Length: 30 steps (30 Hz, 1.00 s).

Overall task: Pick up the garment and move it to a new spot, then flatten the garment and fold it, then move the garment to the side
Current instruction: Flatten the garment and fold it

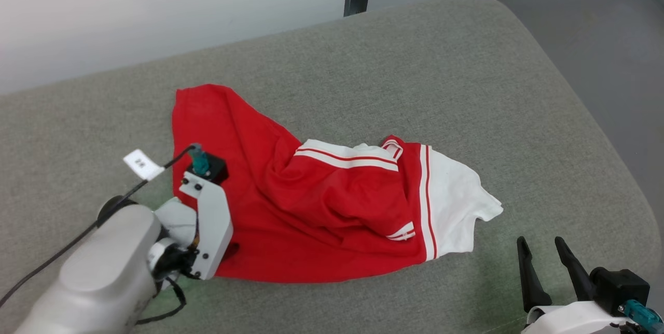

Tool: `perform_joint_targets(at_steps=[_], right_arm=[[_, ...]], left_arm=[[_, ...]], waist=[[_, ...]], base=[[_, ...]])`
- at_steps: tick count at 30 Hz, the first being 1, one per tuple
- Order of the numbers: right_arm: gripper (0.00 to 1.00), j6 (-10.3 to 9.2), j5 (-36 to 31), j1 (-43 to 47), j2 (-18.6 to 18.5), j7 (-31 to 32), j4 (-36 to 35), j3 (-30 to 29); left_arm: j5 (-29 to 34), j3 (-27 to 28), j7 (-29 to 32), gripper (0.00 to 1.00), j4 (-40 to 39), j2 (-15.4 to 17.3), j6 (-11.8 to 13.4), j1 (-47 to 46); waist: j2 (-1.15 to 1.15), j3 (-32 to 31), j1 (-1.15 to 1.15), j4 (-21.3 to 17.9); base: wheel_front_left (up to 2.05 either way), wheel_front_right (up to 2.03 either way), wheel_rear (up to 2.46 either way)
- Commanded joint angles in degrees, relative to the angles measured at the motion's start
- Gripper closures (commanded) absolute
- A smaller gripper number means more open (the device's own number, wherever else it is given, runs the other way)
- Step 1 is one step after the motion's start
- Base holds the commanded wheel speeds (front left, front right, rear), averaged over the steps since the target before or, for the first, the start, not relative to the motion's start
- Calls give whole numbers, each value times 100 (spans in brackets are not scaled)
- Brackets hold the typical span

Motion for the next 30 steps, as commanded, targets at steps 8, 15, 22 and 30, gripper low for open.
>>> perform_joint_targets(at_steps=[8,15,22,30], right_arm=[[0,-6,88,-149,13,-2,70,-2],[0,-6,14,-102,12,24,85,-90],[0,-6,-70,-7,13,73,33,-171],[0,-6,-172,-11,12,198,-80,-241]], left_arm=[[3,-453,679,100,790,-355,97,302],[-206,-345,1032,100,630,-282,153,149],[-559,-272,1448,100,44,-205,307,499],[-948,-279,1836,100,-1045,-154,721,1103]], waist=[[0,66,0,125],[0,-29,0,301],[0,-147,0,592],[0,-251,0,891]], base=[[0,0,0],[0,0,0],[0,0,0],[0,0,0]])
